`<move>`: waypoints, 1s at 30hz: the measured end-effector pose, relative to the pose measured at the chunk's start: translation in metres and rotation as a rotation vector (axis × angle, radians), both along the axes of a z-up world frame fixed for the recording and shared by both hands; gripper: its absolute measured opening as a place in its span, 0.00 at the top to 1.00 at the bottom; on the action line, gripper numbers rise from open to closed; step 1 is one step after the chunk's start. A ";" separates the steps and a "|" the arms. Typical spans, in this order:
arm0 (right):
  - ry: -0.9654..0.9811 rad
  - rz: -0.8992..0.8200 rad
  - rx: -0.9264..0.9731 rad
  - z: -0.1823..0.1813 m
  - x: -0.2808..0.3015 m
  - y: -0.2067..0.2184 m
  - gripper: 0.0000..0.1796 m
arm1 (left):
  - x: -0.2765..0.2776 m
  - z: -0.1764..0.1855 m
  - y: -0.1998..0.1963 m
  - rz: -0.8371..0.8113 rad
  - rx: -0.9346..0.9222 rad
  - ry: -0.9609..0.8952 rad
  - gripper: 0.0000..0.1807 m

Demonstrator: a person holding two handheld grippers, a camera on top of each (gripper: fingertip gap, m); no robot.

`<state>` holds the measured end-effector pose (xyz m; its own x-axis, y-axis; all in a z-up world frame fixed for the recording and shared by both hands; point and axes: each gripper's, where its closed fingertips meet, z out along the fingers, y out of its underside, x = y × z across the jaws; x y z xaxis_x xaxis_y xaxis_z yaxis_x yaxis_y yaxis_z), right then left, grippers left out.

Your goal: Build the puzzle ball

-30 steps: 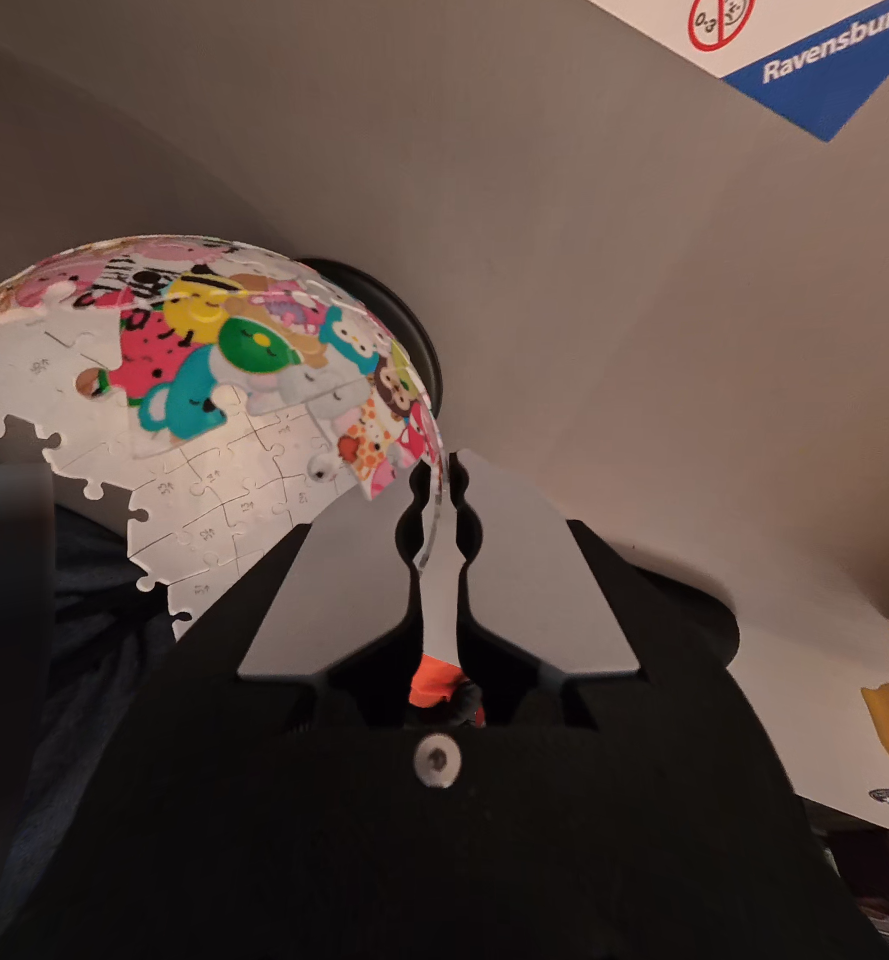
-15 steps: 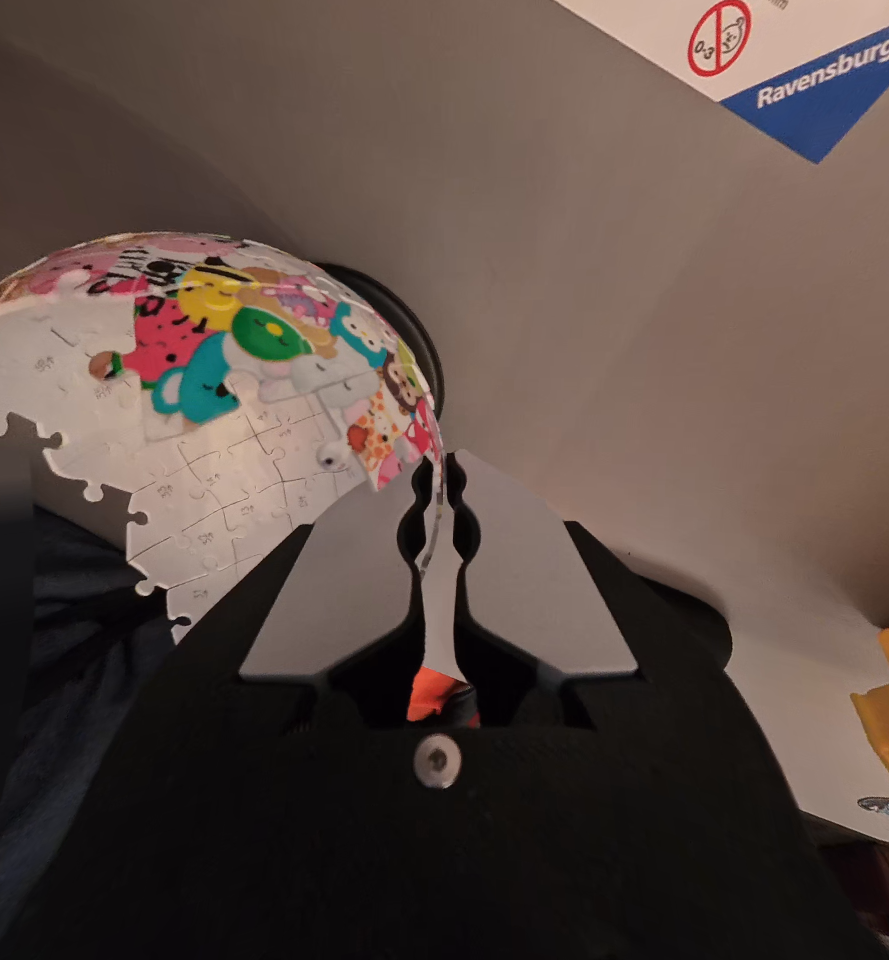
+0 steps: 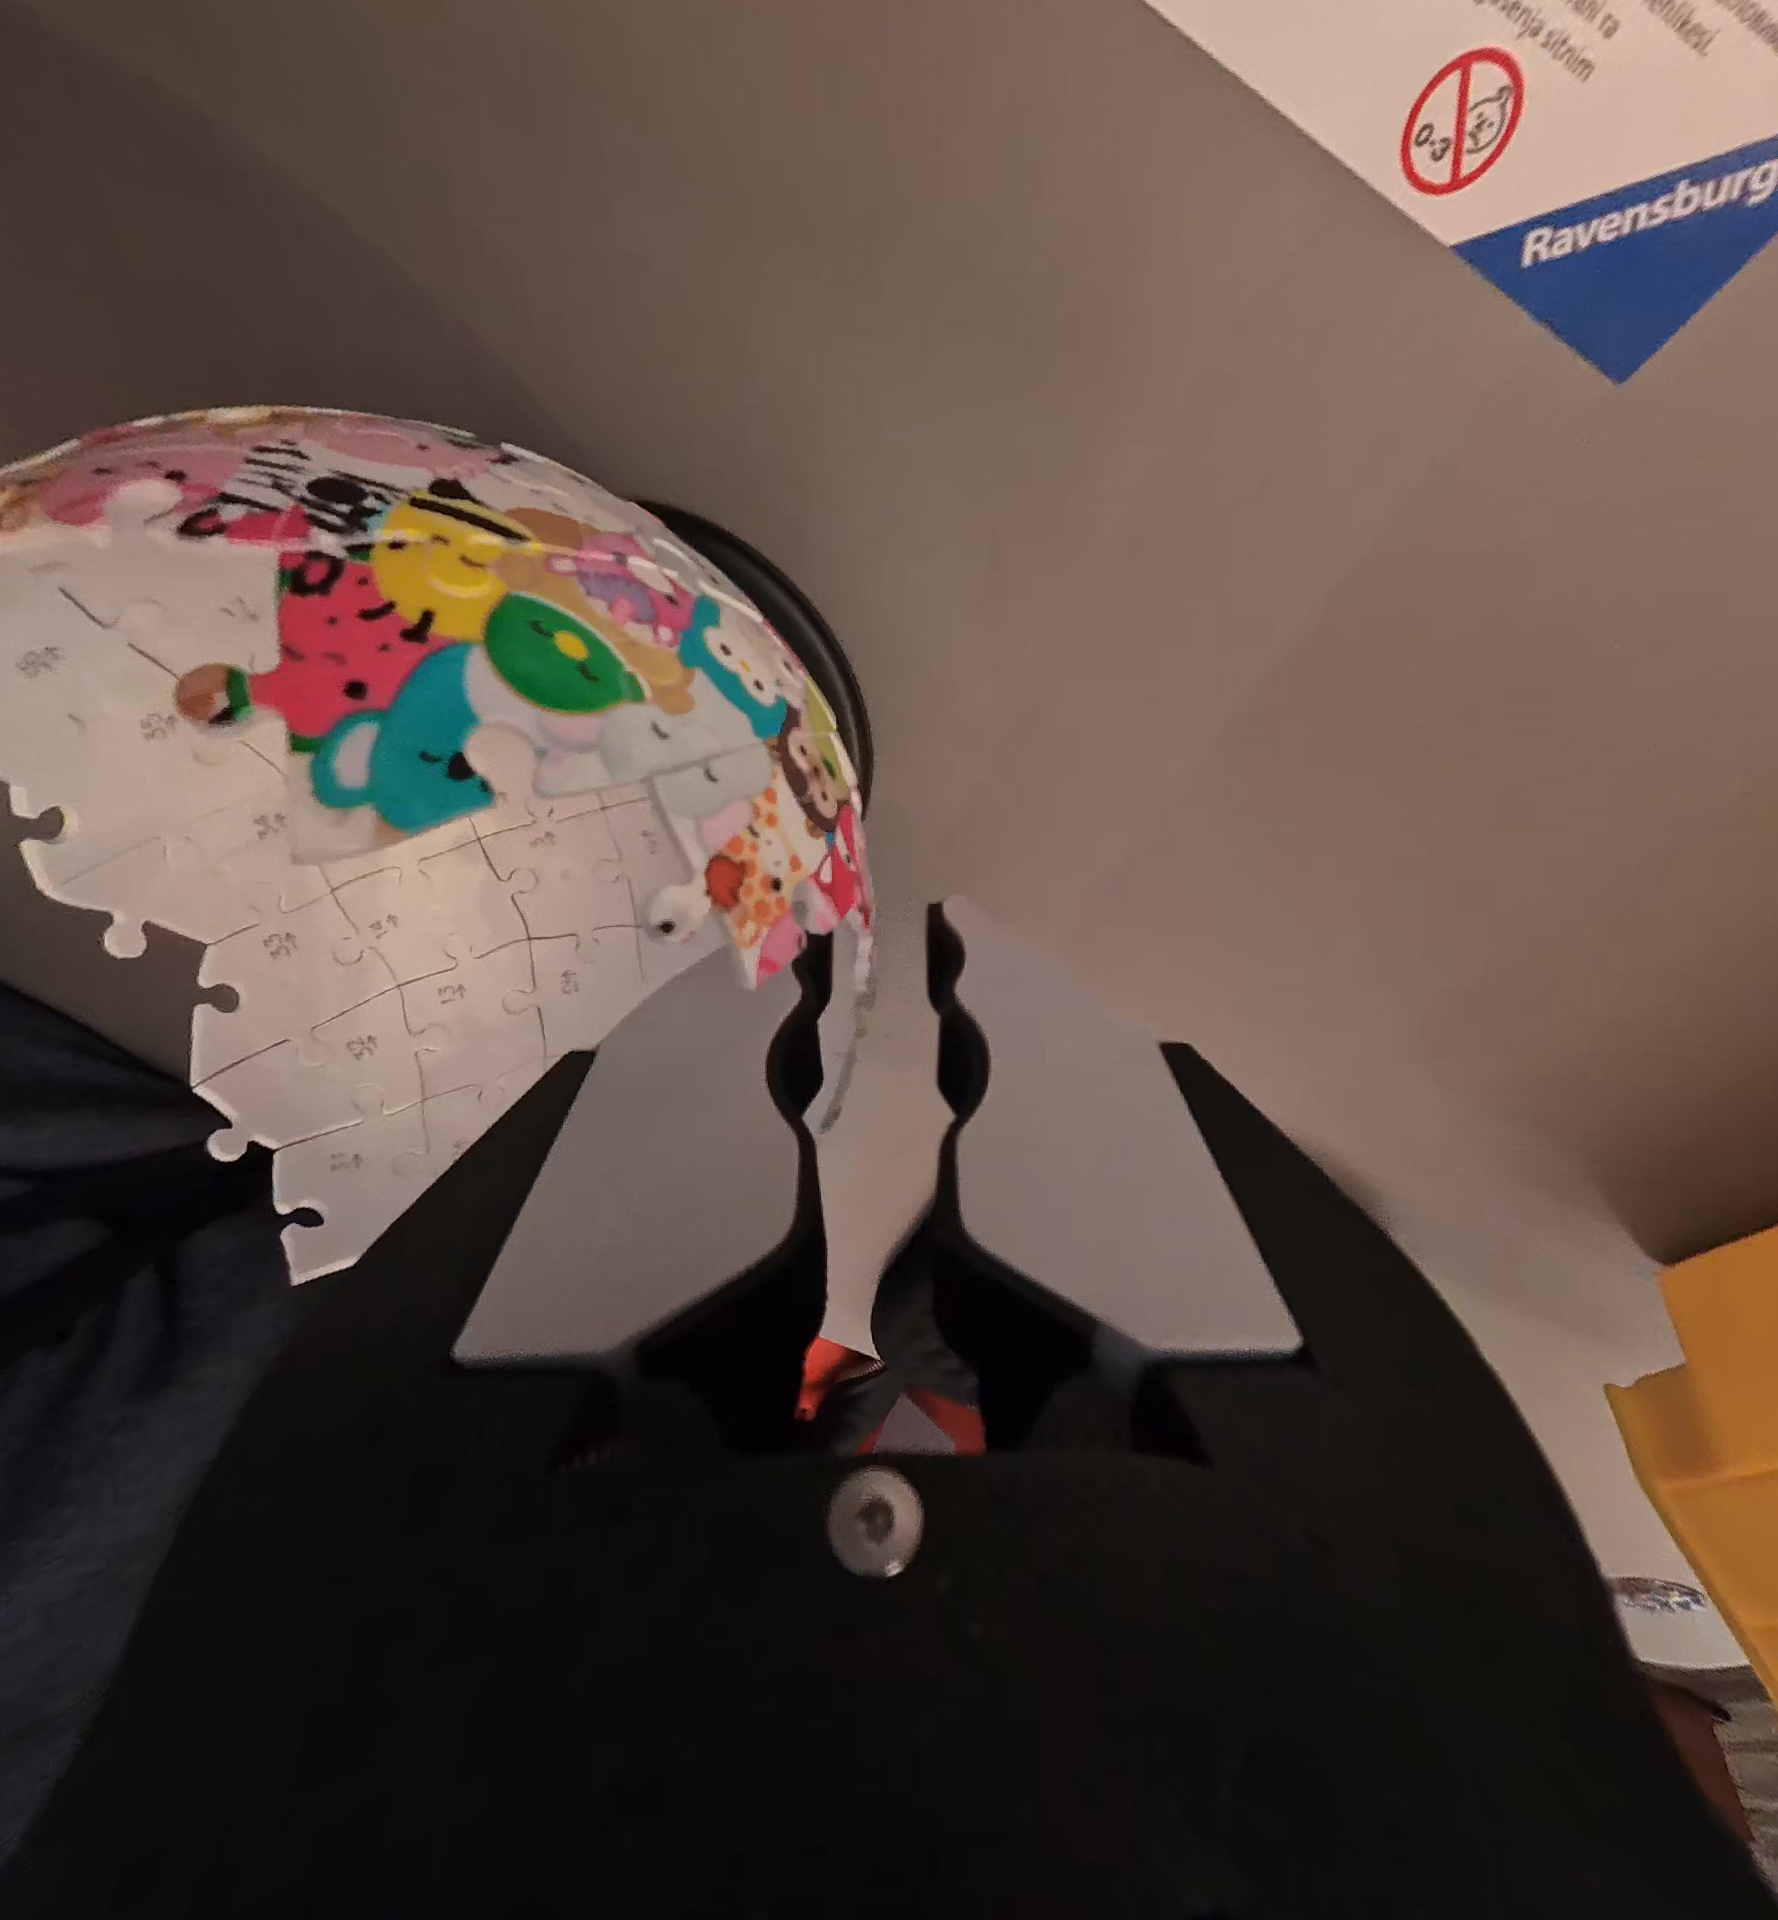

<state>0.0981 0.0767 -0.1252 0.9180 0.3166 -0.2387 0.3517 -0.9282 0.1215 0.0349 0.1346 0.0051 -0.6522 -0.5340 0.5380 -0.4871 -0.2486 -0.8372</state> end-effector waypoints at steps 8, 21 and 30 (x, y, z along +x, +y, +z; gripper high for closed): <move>0.024 -0.002 0.086 0.006 -0.002 0.009 0.91 | 0.000 -0.001 0.000 -0.002 0.000 0.005 0.73; 0.052 0.015 0.143 0.006 -0.005 0.011 0.97 | 0.000 -0.001 0.001 0.002 -0.002 0.004 0.73; 0.047 0.016 0.168 0.006 -0.004 0.011 0.98 | 0.000 -0.002 -0.001 -0.003 0.004 0.007 0.73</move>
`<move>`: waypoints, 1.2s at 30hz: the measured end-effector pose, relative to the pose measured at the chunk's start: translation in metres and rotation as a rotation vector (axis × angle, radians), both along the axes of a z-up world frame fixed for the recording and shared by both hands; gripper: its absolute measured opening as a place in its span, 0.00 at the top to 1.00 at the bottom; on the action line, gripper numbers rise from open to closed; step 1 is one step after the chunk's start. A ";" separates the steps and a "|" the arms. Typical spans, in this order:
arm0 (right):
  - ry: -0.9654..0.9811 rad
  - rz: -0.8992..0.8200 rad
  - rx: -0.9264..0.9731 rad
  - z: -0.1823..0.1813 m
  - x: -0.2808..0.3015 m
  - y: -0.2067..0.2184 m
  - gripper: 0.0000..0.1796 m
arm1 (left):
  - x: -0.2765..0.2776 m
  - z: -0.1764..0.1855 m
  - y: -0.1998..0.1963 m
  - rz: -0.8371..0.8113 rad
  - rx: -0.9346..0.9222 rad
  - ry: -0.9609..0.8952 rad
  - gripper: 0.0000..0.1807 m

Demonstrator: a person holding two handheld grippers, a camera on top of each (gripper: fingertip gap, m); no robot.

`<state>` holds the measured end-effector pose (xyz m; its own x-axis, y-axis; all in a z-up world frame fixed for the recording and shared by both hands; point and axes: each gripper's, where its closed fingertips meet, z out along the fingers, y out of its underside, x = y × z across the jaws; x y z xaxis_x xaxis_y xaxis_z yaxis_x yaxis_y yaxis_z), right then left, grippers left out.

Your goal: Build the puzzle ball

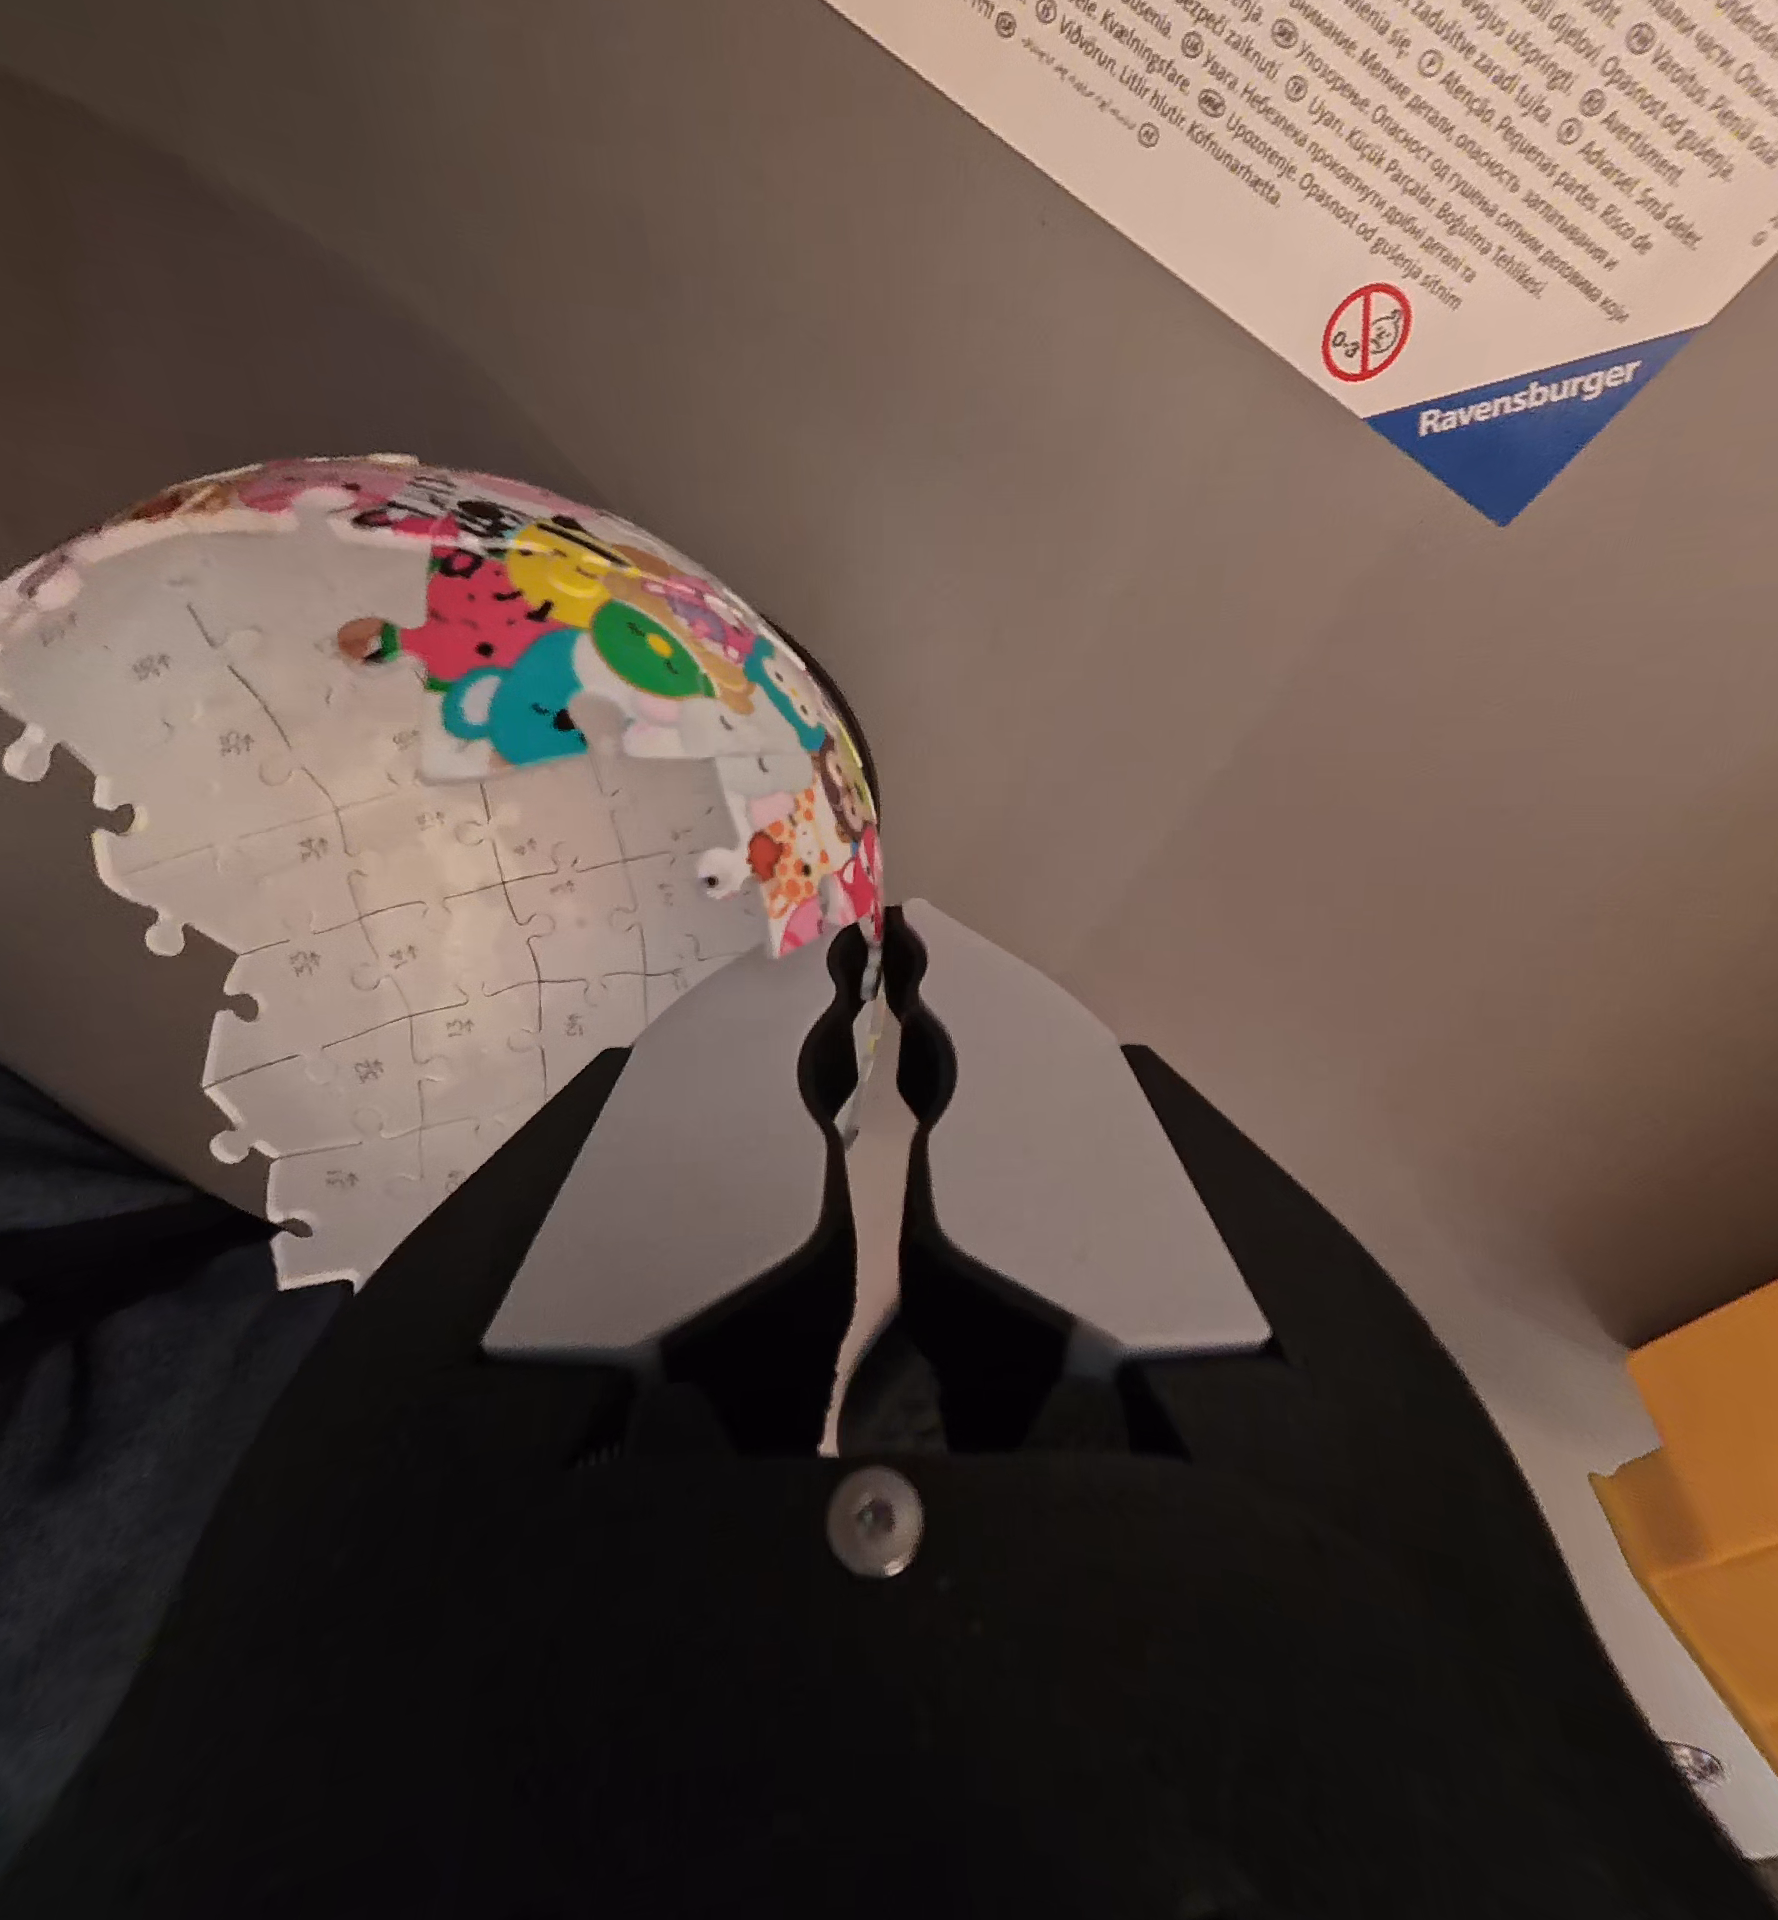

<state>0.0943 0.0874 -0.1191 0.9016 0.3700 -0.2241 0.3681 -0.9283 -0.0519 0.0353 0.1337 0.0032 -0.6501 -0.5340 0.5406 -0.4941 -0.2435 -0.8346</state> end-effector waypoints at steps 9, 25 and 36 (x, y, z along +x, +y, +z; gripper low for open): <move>0.007 0.074 0.007 -0.001 -0.001 -0.001 0.91 | 0.000 0.000 -0.001 -0.002 0.002 0.001 0.73; 0.116 0.176 0.104 -0.004 -0.010 0.013 0.91 | 0.001 -0.002 -0.001 -0.005 -0.001 0.008 0.73; 0.070 0.146 0.141 -0.007 -0.009 0.014 0.91 | 0.000 -0.001 -0.001 -0.006 -0.001 0.008 0.73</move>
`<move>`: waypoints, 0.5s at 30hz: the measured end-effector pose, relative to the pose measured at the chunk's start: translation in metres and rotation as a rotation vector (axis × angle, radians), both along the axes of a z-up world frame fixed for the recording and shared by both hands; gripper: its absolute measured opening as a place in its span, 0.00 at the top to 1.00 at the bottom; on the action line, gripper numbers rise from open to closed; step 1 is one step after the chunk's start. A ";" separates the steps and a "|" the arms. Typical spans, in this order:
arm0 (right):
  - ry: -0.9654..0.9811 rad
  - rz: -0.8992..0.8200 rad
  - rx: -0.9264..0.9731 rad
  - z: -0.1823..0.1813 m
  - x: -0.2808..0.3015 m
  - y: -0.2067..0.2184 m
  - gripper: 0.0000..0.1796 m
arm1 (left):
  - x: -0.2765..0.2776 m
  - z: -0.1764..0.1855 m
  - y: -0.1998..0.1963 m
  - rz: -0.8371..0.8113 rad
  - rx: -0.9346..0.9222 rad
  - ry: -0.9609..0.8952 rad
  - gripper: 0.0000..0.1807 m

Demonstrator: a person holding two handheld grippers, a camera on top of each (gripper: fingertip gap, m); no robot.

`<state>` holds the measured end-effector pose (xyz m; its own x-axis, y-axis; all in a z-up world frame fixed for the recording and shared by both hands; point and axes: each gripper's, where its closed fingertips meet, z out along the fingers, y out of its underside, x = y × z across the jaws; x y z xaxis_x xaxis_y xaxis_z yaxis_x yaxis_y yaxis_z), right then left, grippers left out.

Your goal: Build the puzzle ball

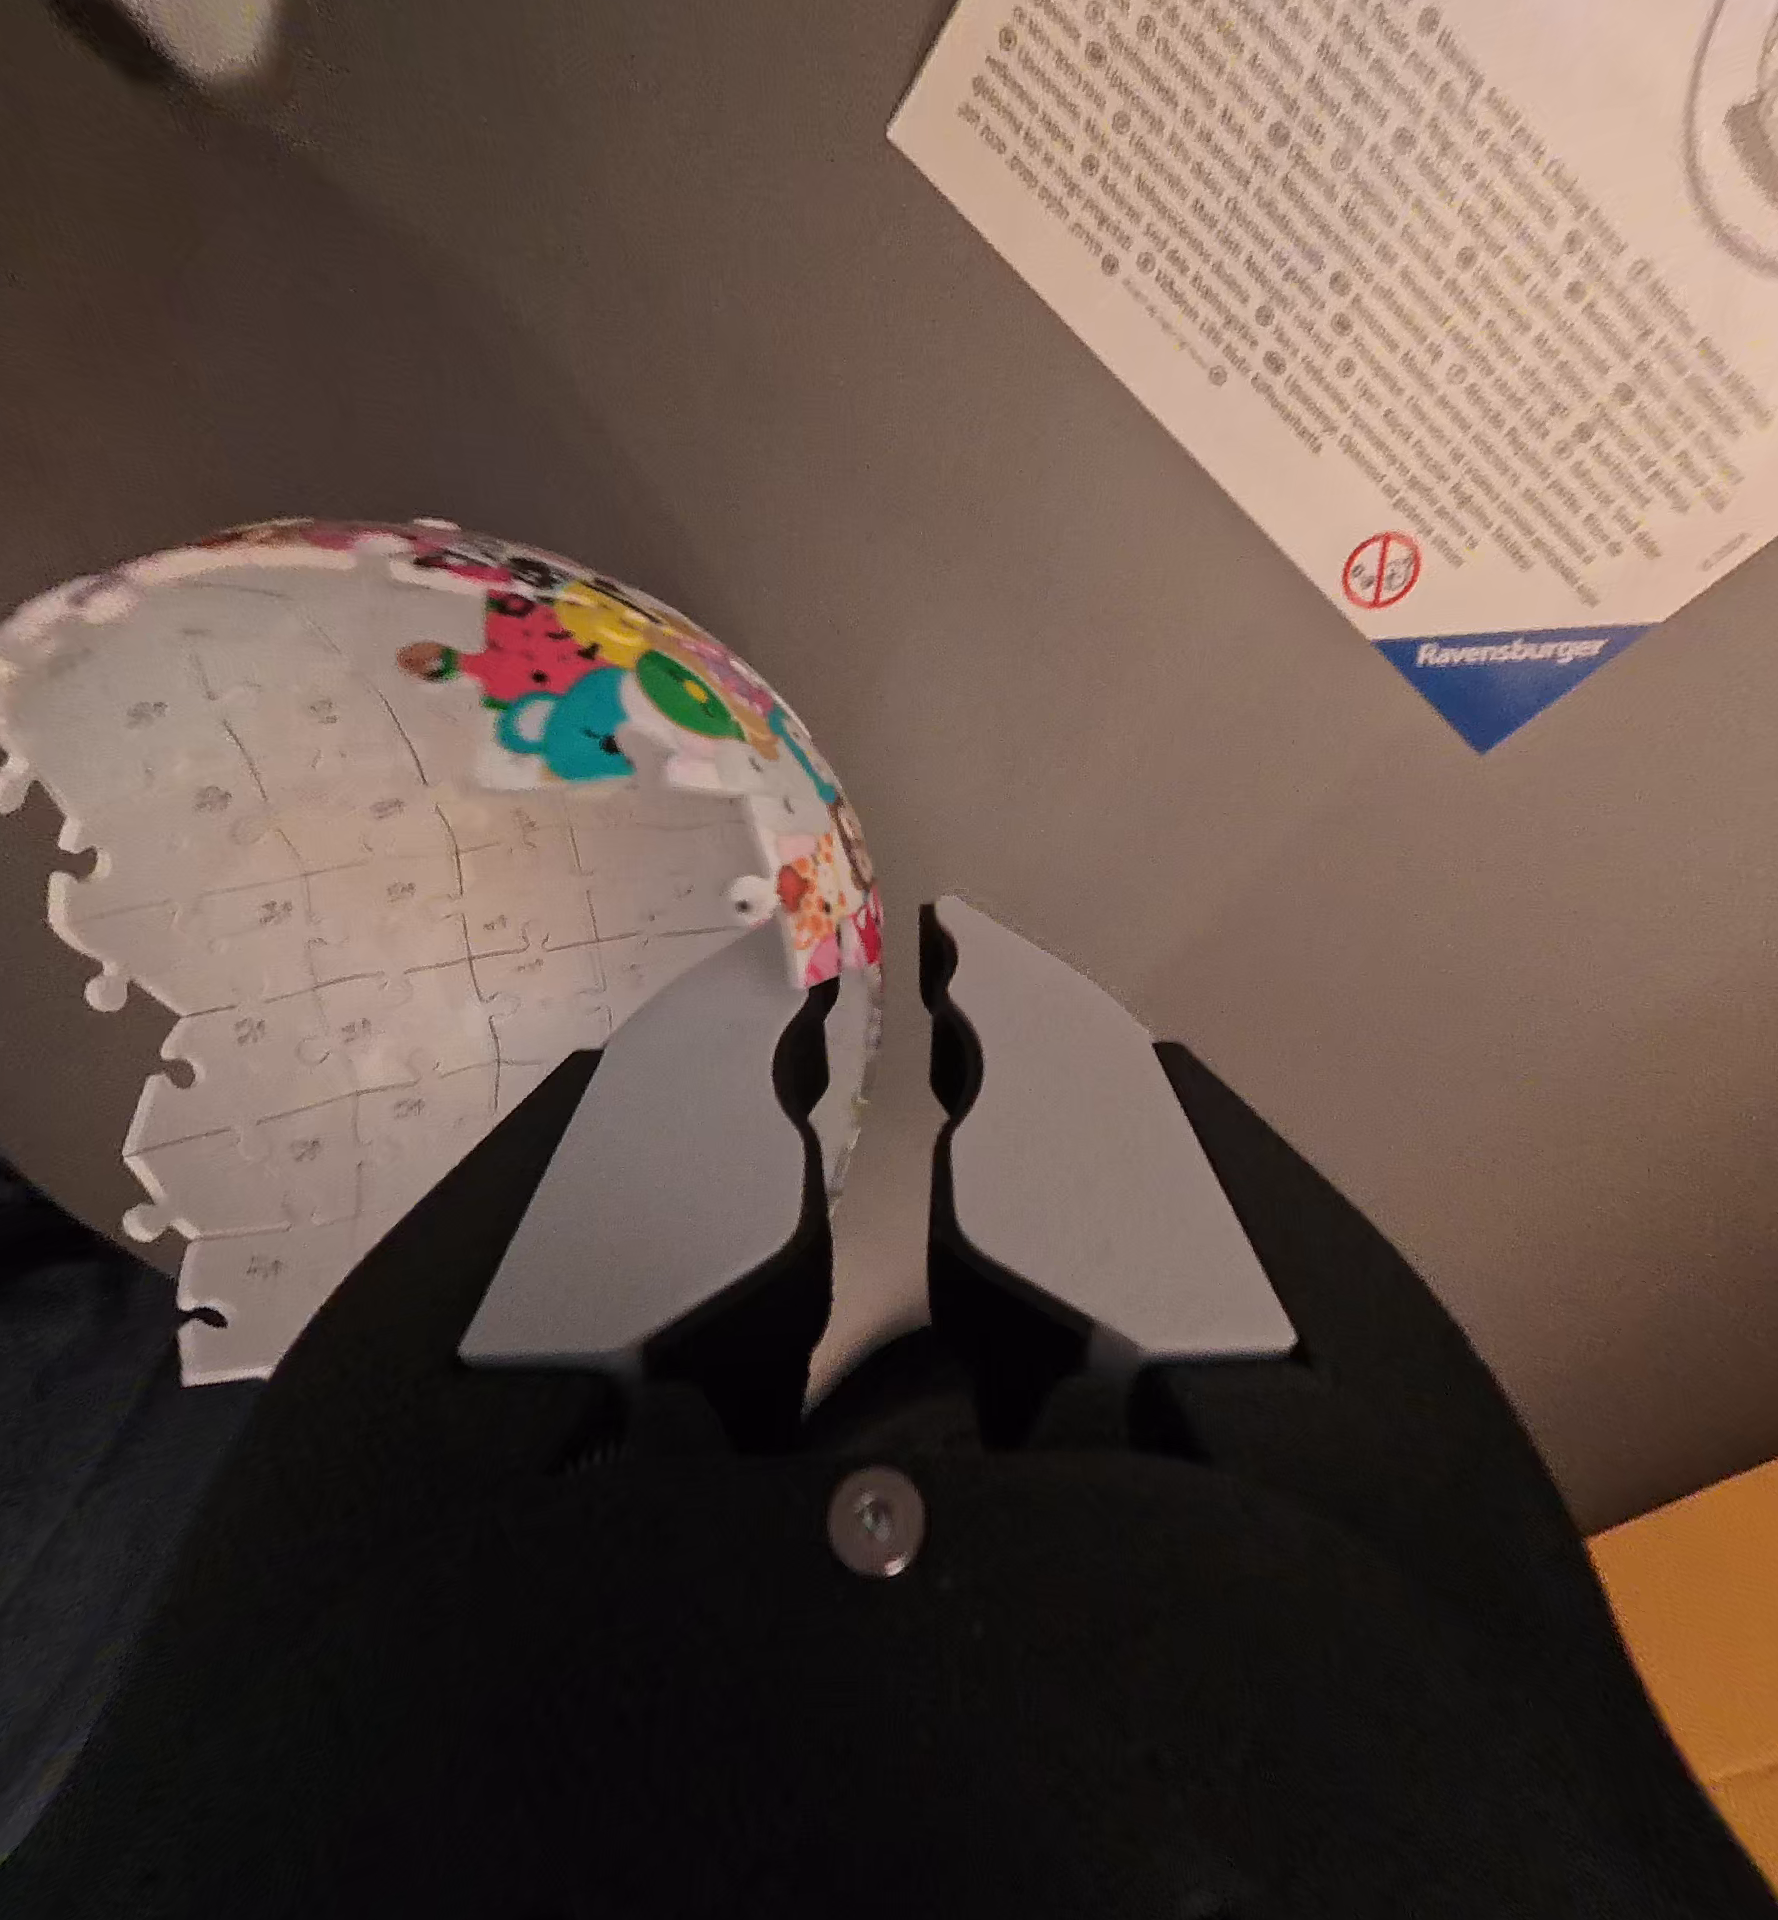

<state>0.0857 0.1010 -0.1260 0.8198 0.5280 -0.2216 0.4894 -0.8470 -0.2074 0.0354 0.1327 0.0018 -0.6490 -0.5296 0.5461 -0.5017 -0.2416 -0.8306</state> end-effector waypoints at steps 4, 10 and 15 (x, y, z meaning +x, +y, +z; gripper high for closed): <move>-0.020 -0.011 -0.012 -0.003 0.002 -0.003 0.88 | 0.000 0.000 0.000 -0.001 0.002 0.000 0.73; 0.000 -0.031 -0.010 0.000 -0.001 -0.001 0.89 | -0.001 0.001 0.000 0.000 0.002 -0.001 0.73; 0.017 -0.058 -0.045 -0.002 -0.002 -0.002 0.94 | -0.001 0.001 0.001 0.003 0.000 -0.002 0.73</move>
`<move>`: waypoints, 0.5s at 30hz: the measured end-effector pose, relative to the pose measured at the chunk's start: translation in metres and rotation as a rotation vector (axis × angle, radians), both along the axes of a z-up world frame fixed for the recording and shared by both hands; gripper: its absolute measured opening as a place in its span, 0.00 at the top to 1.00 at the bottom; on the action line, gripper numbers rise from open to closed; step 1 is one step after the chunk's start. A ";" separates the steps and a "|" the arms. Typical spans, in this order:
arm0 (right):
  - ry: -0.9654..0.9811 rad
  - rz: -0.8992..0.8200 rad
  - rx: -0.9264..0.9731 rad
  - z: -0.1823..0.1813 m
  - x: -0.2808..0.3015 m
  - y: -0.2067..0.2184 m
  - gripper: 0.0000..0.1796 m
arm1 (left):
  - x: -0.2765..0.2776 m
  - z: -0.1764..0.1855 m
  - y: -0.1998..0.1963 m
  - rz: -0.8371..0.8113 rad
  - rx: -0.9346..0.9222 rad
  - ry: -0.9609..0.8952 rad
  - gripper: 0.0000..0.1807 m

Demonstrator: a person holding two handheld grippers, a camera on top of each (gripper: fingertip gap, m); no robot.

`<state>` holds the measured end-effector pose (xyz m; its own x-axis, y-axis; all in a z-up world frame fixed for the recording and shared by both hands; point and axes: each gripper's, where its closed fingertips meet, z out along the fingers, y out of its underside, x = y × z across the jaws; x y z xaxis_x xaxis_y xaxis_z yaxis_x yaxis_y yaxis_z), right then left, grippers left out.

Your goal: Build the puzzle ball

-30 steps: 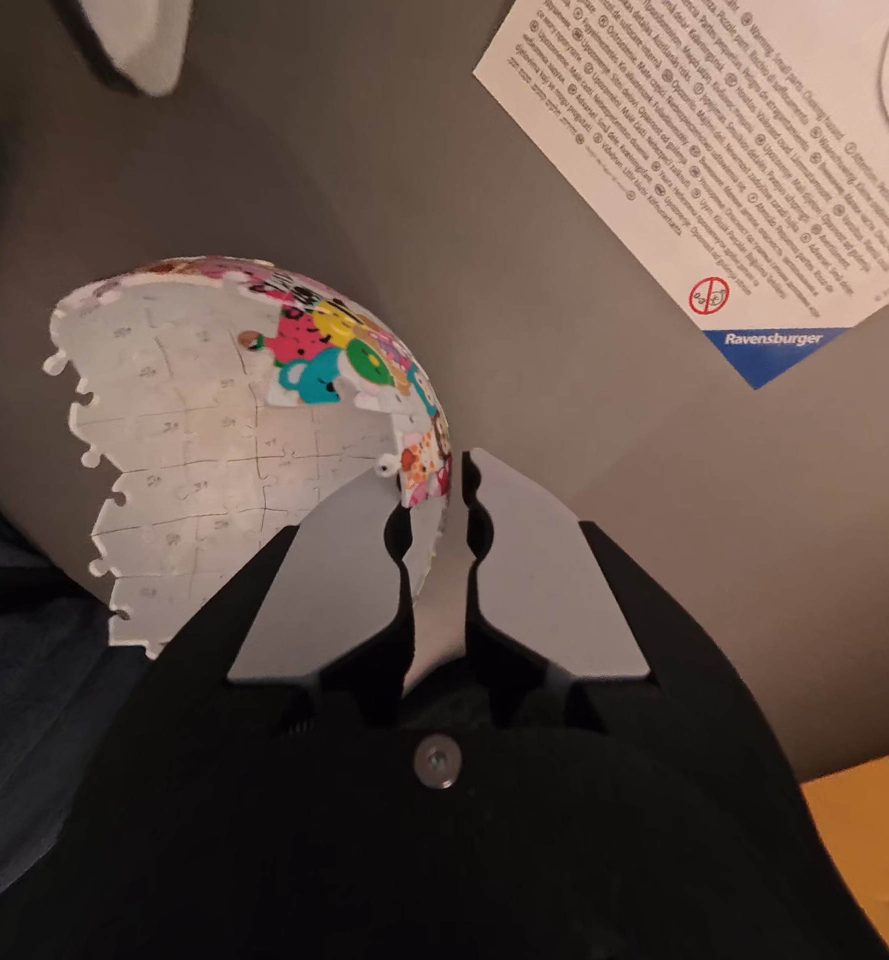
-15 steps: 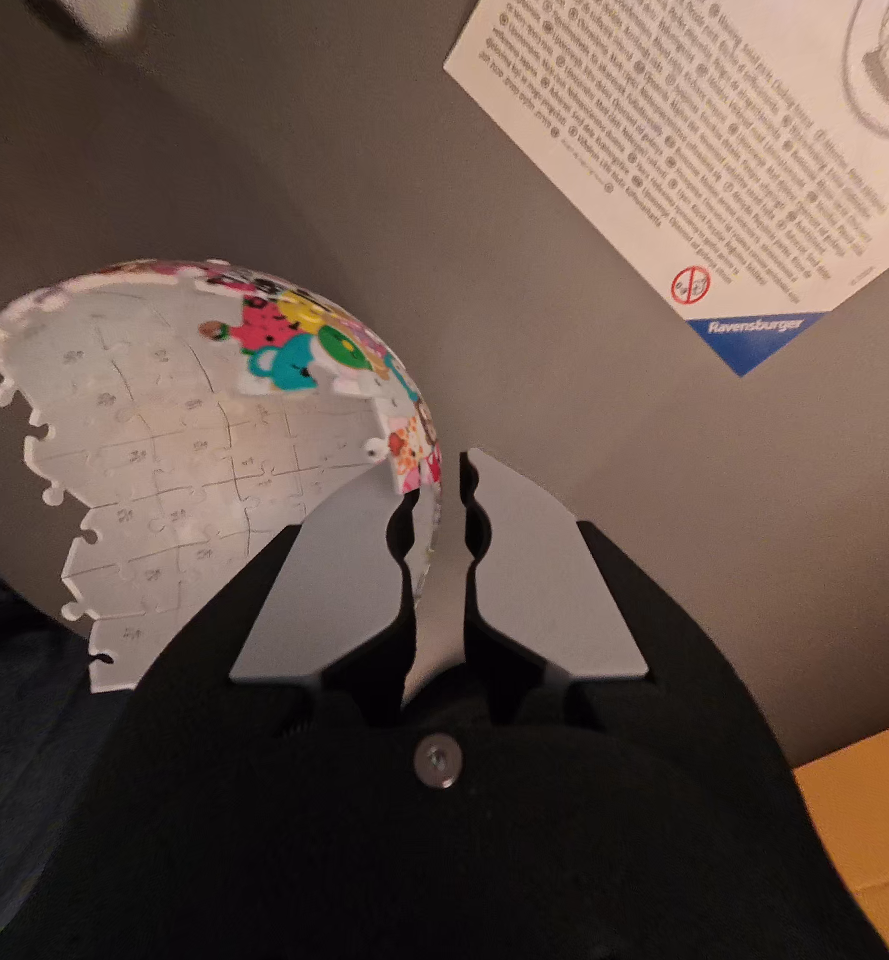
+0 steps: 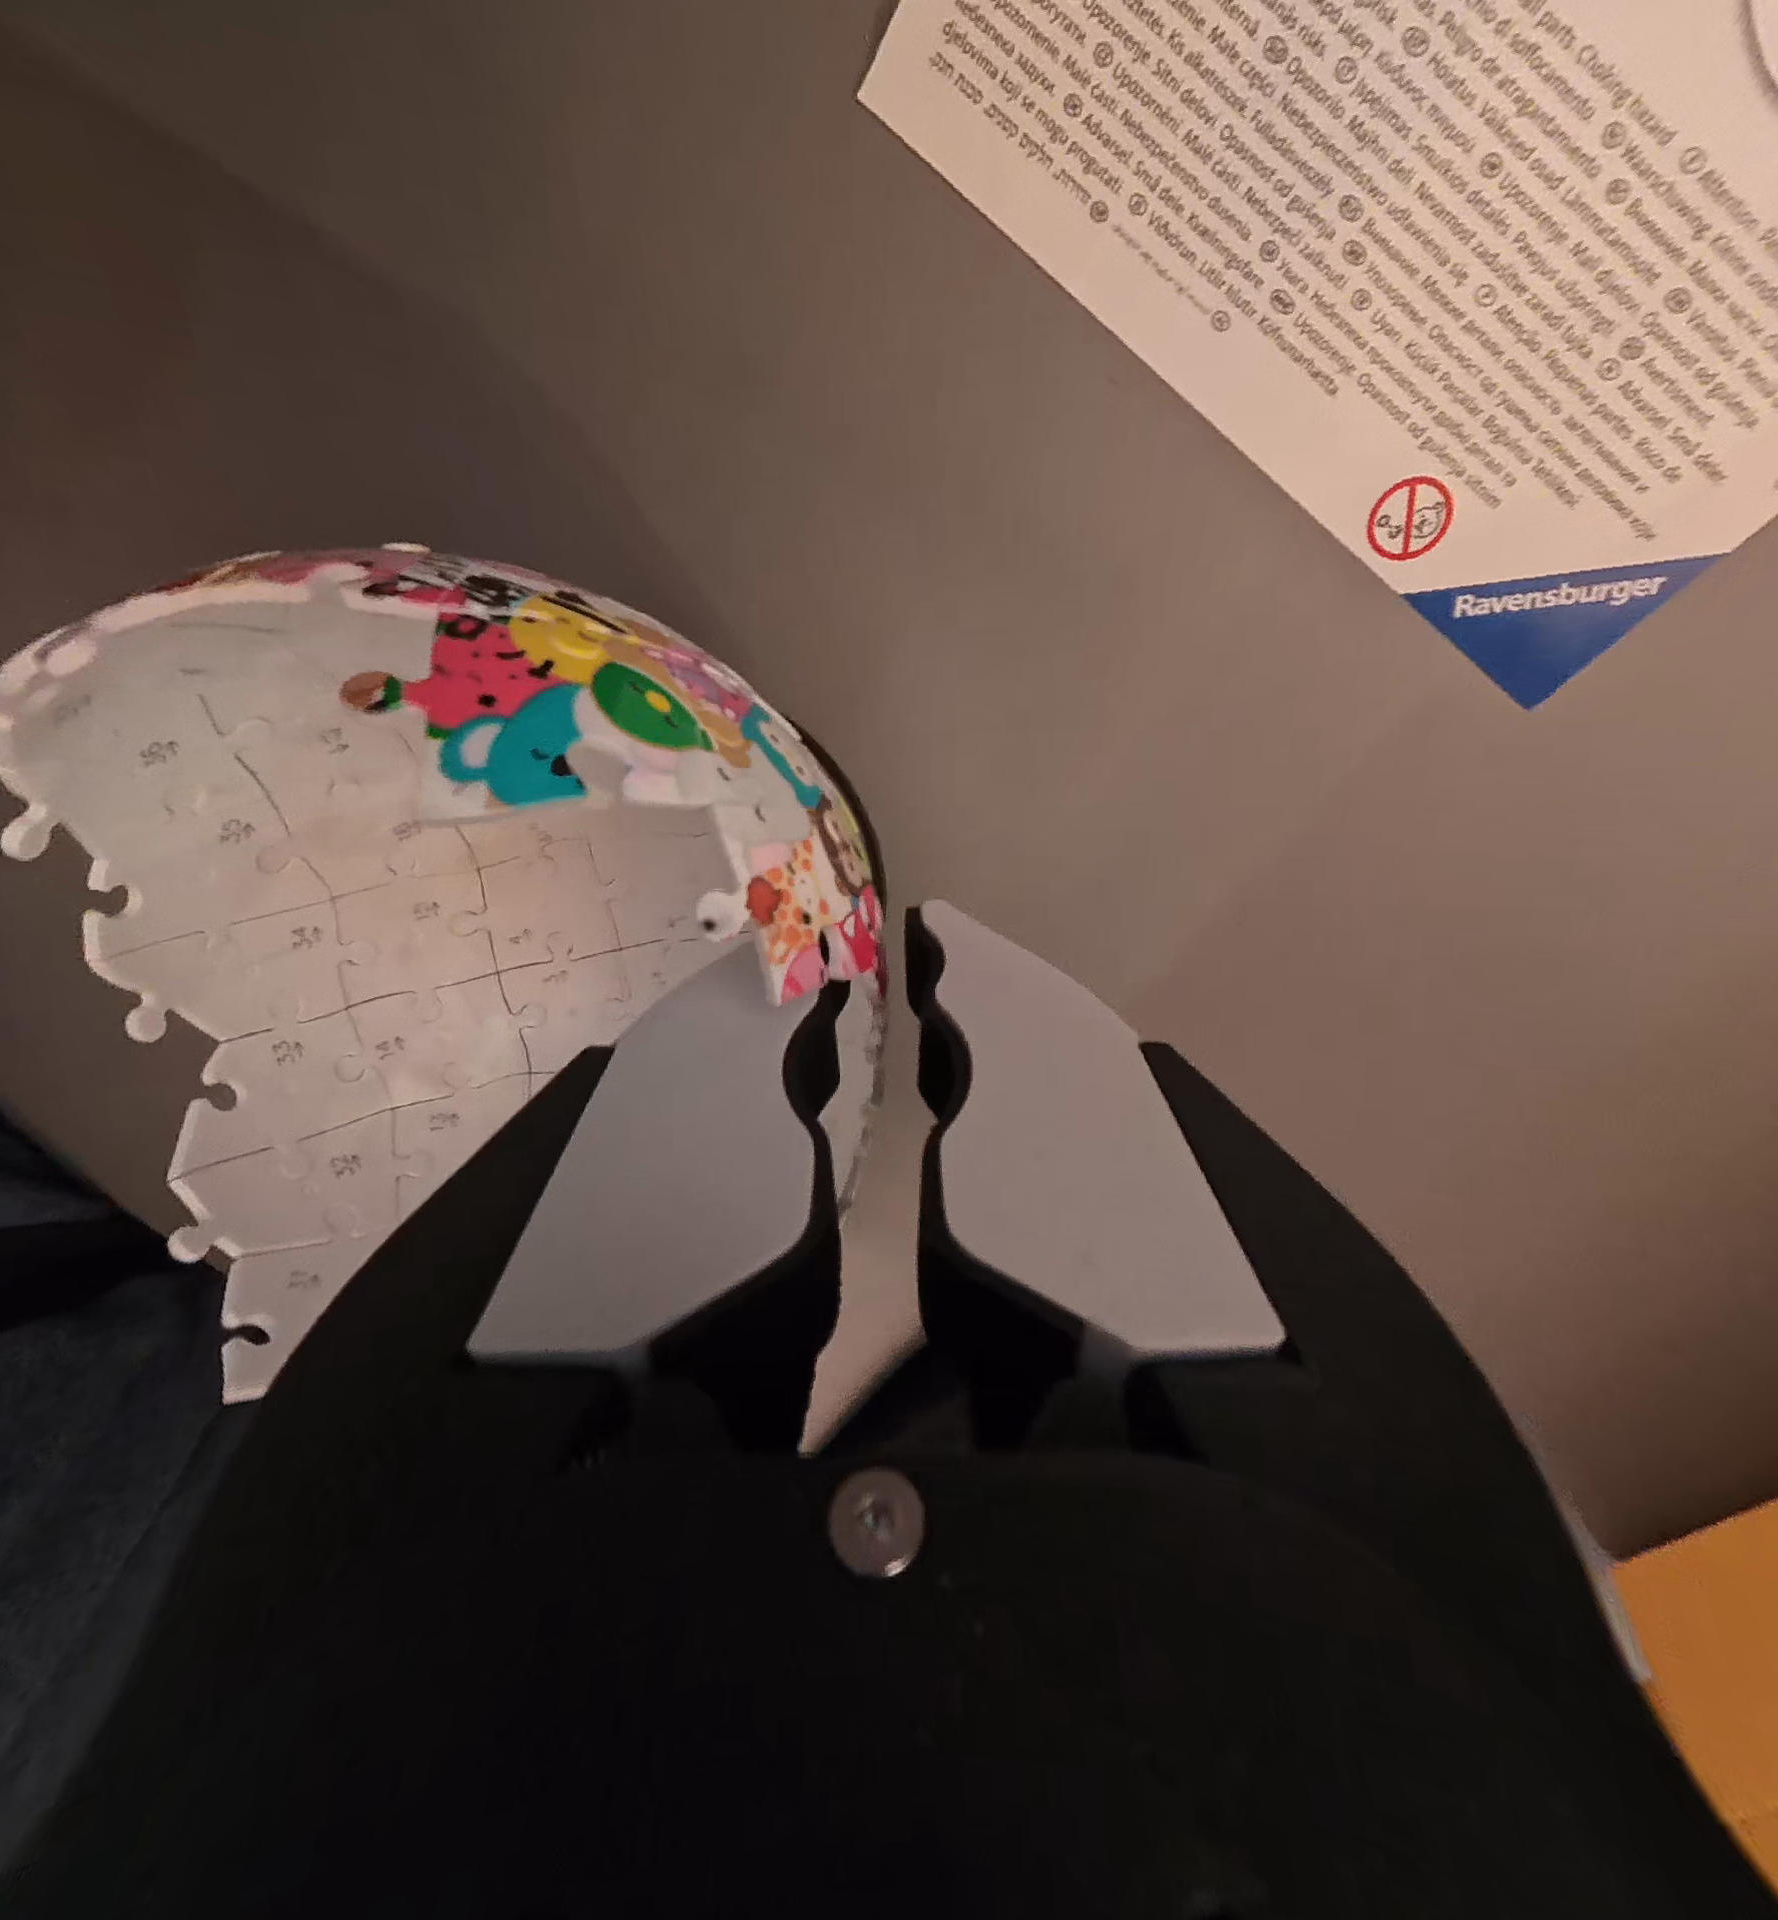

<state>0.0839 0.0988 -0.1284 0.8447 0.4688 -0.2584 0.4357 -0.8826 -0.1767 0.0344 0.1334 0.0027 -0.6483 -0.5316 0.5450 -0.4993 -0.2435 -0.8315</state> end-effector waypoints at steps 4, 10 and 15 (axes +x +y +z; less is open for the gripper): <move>0.010 -0.015 -0.007 -0.001 -0.001 0.001 0.95 | 0.000 0.000 0.000 0.001 -0.001 0.000 0.73; 0.037 -0.035 -0.002 0.000 -0.004 0.003 0.96 | 0.000 -0.001 0.000 -0.003 0.000 0.002 0.73; 0.029 -0.028 0.011 0.001 -0.003 0.003 0.97 | 0.000 -0.001 -0.001 -0.008 0.003 0.003 0.73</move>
<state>0.0809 0.1020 -0.1270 0.8499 0.4478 -0.2777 0.4053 -0.8924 -0.1984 0.0344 0.1322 0.0014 -0.6507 -0.5280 0.5457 -0.5041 -0.2371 -0.8305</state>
